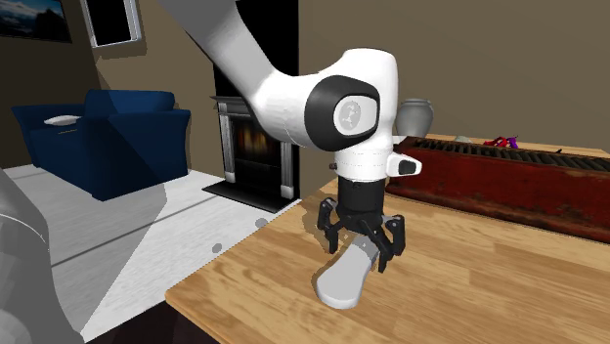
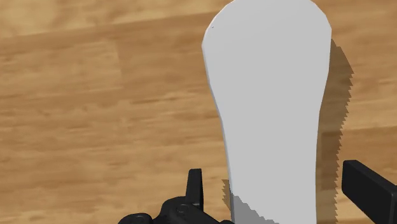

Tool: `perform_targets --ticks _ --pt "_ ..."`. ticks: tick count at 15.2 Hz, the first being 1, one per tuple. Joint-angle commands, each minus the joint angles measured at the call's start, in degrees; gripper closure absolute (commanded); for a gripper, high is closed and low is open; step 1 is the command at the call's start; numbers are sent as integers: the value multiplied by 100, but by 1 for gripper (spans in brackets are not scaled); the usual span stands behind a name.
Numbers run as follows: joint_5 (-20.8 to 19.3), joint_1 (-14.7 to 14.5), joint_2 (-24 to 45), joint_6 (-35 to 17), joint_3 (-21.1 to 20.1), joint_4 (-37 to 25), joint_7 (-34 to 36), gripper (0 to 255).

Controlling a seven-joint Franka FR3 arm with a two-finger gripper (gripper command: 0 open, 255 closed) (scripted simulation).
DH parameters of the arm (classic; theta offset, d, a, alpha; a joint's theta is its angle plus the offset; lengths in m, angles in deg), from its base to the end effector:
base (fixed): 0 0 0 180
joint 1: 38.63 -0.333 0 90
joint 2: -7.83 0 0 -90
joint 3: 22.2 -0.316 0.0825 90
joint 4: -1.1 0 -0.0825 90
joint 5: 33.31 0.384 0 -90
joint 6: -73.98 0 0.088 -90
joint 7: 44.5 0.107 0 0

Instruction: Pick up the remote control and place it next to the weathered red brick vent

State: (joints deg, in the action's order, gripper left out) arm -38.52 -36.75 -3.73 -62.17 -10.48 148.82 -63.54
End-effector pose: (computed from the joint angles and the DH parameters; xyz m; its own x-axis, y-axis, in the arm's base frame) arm 0.4191 -0.1005 0.3305 0.9864 0.1639 -0.0106 0.1641 -0.9863 0.0196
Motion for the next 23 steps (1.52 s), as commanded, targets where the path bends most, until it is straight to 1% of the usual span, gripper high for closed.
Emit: perform_targets --ticks 1,10,23 --pt "0 0 0 0 0 0 0 255" --pt "0 0 1 -1 0 0 0 255" --pt "-49 15 -666 1148 -75 -486 40 255"
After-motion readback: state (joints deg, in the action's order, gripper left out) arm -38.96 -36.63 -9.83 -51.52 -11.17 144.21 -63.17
